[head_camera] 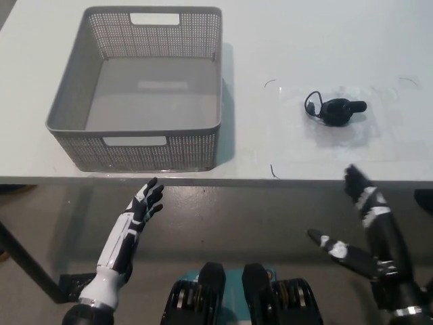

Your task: Use the right hand to pick up a webcam and put it into a container on the left side

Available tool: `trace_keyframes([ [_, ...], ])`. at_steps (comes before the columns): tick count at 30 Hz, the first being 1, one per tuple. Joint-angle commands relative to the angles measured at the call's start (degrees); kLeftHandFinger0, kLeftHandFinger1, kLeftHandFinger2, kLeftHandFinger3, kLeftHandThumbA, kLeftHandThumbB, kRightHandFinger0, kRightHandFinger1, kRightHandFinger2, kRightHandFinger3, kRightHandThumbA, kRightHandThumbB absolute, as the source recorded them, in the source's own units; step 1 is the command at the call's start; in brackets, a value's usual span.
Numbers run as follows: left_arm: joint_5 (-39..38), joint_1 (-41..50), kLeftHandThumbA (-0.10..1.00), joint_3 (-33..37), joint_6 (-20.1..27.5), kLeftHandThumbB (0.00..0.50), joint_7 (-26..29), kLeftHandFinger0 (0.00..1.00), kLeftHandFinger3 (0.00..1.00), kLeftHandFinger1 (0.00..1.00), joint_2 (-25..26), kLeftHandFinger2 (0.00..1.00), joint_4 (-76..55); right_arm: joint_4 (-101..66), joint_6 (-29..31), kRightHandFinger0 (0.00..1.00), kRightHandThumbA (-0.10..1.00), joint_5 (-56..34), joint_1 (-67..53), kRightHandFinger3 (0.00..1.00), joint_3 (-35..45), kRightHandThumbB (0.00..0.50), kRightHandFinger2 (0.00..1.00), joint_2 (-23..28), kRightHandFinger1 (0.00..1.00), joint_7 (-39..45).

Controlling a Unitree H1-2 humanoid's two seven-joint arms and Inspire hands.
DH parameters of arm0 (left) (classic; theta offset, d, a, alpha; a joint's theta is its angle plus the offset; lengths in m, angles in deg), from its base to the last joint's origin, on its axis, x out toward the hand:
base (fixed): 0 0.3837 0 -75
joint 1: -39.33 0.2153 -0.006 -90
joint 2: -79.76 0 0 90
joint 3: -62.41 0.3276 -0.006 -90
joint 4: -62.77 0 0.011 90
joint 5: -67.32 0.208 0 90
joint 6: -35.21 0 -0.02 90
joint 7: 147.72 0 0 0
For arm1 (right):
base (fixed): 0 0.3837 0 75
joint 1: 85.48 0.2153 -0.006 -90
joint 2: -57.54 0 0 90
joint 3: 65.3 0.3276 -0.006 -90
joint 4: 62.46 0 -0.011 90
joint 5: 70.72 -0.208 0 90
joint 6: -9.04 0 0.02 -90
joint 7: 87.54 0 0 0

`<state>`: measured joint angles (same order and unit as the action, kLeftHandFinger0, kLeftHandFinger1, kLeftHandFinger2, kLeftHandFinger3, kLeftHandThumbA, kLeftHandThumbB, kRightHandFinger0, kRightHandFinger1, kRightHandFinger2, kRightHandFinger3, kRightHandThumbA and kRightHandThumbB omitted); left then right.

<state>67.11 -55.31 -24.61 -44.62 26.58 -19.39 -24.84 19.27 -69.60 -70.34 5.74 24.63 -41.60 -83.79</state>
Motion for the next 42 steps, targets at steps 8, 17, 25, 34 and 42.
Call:
trace_keyframes([
  [8, -2.5, 5.6, 0.99, -0.1, -1.9, 0.025, -2.0, 1.00, 1.00, 1.00, 1.6, 1.00, -8.9, -18.7, -13.8, 1.00, 0.94, 4.9, 8.2, 1.00, 7.7, 0.233, 1.00, 7.4, 1.00, -1.1],
  [17, -3.0, 7.7, 0.99, 0.3, -0.7, 0.031, -3.0, 1.00, 1.00, 1.00, 1.8, 1.00, -8.0, -17.1, -28.9, 1.00, 0.66, 25.1, 26.1, 1.00, 2.1, 0.416, 1.00, 21.6, 1.00, 8.3],
  [25, -2.4, 8.5, 0.95, 0.2, 0.3, 0.025, -3.1, 1.00, 1.00, 1.00, 1.9, 1.00, -5.6, 8.5, -27.9, 1.00, 0.72, 26.6, 46.7, 1.00, -7.9, 0.445, 1.00, 25.4, 1.00, 11.1],
  [34, -2.5, 11.1, 0.97, 0.6, 1.0, 0.051, -3.1, 1.00, 1.00, 1.00, 1.2, 1.00, -5.1, 37.7, -24.2, 1.00, 0.88, 27.0, 61.9, 1.00, -19.3, 0.483, 1.00, 23.2, 1.00, 17.2],
  [42, -3.3, 10.9, 0.94, 0.4, 0.6, 0.056, -3.6, 1.00, 1.00, 1.00, 1.1, 1.00, -5.3, 56.7, -21.0, 1.00, 0.85, 28.0, 69.0, 1.00, -26.3, 0.500, 1.00, 19.1, 1.00, 17.7],
])
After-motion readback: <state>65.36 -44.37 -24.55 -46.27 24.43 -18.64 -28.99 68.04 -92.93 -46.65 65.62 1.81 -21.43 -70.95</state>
